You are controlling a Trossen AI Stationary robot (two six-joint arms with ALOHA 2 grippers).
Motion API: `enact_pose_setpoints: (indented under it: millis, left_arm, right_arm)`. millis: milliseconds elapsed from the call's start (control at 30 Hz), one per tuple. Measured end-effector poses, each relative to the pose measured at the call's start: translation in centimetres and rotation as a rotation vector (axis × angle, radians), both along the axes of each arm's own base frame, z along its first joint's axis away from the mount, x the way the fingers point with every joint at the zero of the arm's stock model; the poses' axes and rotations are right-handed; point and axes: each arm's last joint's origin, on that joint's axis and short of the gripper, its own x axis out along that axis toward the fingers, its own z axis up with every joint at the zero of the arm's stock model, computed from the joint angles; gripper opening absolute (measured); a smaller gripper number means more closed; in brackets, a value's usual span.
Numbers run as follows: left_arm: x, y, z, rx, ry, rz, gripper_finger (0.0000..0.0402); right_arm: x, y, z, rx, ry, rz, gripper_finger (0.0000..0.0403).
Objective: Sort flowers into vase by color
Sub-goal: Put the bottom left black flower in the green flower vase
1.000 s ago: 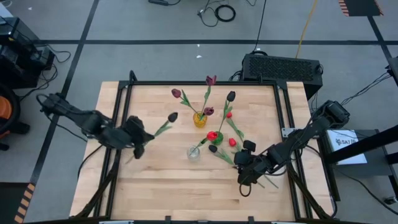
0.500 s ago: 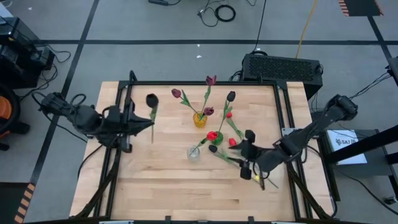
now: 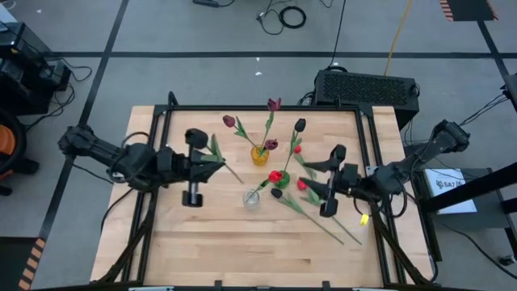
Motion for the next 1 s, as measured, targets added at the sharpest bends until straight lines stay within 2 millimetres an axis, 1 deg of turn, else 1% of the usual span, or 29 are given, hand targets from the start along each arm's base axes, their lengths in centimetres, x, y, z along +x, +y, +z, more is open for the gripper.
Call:
enact_pose_setpoints:
  millis: [100,233,500,633,767,867,1000]
  left_arm:
    - [1.6,0.1,-0.5,0.014,-0.082,-0.010,0.0002]
    - [3.4,0.5,-1.0,0.035,-0.182,-0.033,0.0002]
    - [7.0,0.9,-1.7,0.068,-0.257,-0.038,0.0002]
    - [9.0,1.1,-2.5,0.082,-0.232,-0.028,0.0002]
    - [10.9,1.6,-3.8,0.096,-0.193,-0.003,0.0002]
    - [12.0,1.9,-4.3,0.101,-0.181,0.014,0.0002]
    - [12.9,2.6,-4.9,0.107,-0.162,0.035,0.0002]
  right_arm:
    - [0.1,-0.4,0.3,-0.026,-0.020,-0.028,0.0183]
    - [0.4,-0.7,0.0,-0.057,0.014,-0.039,0.0183]
    - [0.4,-0.7,0.1,-0.138,0.025,-0.035,0.0183]
    - [0.4,-0.7,0.1,-0.158,0.030,-0.038,0.0183]
    - [0.4,-0.7,0.1,-0.172,0.034,-0.040,0.0183]
    - [0.4,-0.6,0.0,-0.182,0.040,-0.041,0.0183]
    - [0.4,-0.6,0.0,-0.186,0.047,-0.040,0.0183]
